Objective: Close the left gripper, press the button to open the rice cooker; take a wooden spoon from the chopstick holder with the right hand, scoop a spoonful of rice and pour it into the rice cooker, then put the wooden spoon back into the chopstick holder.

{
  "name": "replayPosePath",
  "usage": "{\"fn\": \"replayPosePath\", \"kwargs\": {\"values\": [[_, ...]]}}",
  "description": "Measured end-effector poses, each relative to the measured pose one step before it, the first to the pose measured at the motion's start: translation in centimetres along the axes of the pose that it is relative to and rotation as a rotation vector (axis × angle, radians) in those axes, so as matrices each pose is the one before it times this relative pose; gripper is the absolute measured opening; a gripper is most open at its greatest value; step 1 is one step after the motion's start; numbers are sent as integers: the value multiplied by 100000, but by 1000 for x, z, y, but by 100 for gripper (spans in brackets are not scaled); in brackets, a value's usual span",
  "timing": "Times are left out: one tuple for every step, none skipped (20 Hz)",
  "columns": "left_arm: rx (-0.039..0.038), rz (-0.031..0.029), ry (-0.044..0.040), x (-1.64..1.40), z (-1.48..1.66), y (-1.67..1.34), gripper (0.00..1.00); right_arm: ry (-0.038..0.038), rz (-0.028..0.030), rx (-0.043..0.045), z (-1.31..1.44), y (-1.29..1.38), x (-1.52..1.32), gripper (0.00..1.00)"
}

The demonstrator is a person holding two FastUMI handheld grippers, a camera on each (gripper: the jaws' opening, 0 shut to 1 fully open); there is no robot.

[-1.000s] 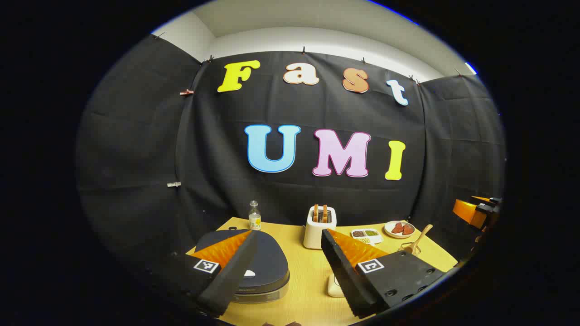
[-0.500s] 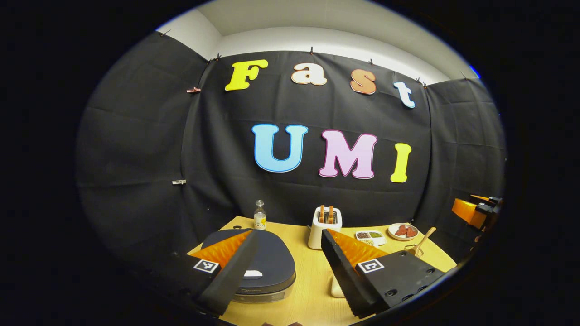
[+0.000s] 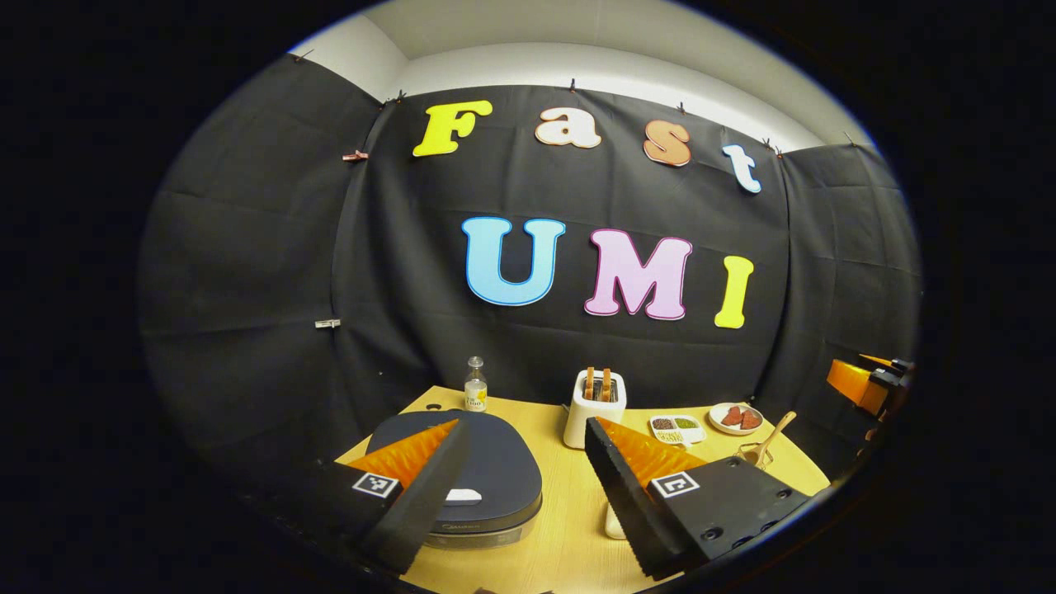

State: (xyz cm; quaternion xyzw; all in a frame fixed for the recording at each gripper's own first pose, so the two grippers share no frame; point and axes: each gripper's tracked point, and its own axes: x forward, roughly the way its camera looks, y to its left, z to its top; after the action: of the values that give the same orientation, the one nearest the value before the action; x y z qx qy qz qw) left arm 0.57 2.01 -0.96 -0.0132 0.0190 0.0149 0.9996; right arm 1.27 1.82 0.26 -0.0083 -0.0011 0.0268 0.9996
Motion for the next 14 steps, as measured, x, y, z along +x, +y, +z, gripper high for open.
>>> {"fn": "replayPosePath", "kwargs": {"values": [[242, -234, 210, 110, -26, -47, 95, 102, 29, 58, -54, 6, 44, 97], [334, -121, 79, 31, -44, 69, 95, 45, 83, -112, -9, 46, 42, 97], [437, -218, 30, -4, 56, 60, 95, 76, 113, -200, -19, 38, 65, 100], [750, -21, 226, 66, 60, 123, 95, 20, 123, -228, -30, 37, 36, 97], [528, 506, 147, 117, -16, 243, 95, 117, 107, -176, -75, 7, -60, 100], [418, 737, 172, 154, 83, 338, 95, 284, 196, -88, -97, 25, 142, 100], [358, 676, 387, 140, 91, 414, 95, 405, 15, -21, -107, 60, 16, 100], [302, 404, 592, 113, -26, 420, 94, 244, -79, 175, -64, -9, 22, 100], [279, 672, 451, 90, 36, 515, 93, 131, -237, 247, -50, -62, -40, 97], [98, 286, 449, 211, 97, 509, 89, 142, -308, 189, -16, -61, -32, 97], [-5, -521, 749, 205, -70, 333, 87, 76, -297, 17, -29, -32, -71, 97], [467, -965, 1103, 161, -177, 440, 81, -81, -486, -176, -66, -117, -12, 97], [612, -236, 1041, 225, -216, 410, 76, -9, -452, -151, -28, -131, -141, 97], [693, -338, 1398, 432, -300, 583, 65, 82, -497, -138, -23, -91, -148, 97]]}}
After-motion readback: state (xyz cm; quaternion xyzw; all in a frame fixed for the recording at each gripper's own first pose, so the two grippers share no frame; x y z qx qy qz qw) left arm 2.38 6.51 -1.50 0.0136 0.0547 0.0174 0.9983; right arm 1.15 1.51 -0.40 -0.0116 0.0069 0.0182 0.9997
